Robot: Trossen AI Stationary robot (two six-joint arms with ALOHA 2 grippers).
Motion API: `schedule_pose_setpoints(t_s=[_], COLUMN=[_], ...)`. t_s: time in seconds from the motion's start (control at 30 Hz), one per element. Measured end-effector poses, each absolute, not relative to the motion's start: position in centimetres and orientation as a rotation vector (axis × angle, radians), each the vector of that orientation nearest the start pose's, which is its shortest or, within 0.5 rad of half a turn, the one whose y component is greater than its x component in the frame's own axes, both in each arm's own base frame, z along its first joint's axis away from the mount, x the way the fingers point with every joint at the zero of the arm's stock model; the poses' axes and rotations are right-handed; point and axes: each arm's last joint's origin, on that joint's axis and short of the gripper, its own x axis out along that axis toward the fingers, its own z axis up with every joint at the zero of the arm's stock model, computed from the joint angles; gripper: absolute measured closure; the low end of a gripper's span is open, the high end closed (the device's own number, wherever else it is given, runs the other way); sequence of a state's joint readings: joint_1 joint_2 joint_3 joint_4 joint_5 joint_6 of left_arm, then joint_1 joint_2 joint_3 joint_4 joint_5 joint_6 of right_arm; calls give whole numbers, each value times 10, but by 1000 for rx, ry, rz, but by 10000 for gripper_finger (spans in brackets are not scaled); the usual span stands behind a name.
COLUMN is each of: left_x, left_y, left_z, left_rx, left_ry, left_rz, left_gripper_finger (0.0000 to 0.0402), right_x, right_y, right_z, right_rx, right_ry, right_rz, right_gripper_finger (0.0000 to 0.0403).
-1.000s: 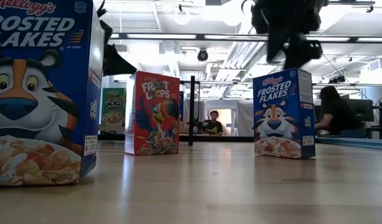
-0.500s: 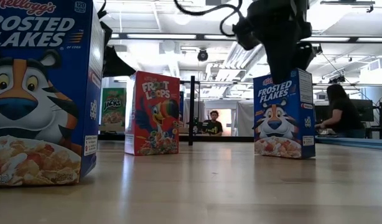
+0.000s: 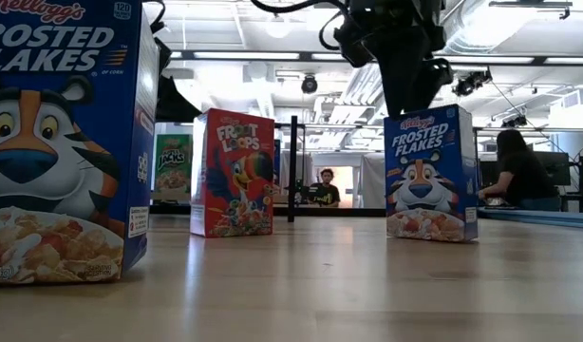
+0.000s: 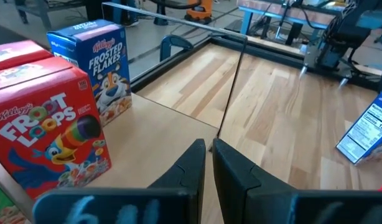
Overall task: Stack cereal on shelf
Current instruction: Put the top blue cereal box on the shelf aligned with the blue cereal box
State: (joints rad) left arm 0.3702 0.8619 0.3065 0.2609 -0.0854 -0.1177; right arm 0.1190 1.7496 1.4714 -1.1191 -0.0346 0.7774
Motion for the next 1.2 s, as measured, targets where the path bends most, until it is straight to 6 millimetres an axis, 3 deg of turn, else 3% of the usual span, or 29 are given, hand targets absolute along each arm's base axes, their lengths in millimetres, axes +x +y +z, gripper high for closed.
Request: schedule_pose_setpoints(t_s=[0.2,0.5,0.67,0.87,1.2], left_x=[167,167,167,167,167], left_y=[68,68,68,67,68], left_z=[197,197,197,196,196], left_rx=[-150,-142,-141,-142,-137], left_ry=[275,276,276,287,296], left_rz=[468,467,467,467,467], left_gripper_finger=[381,381,381,381,381], right_x=[334,332,333,335,343], right_y=[36,42,42,44,43], right_z=[259,258,253,248,250], right_rx=[617,581,583,593,619], right_ry=[1370,1402,1430,1446,1384], right_rz=[-411,-389,-374,-385,-327], right_gripper_finger=[205,140,134,163,253])
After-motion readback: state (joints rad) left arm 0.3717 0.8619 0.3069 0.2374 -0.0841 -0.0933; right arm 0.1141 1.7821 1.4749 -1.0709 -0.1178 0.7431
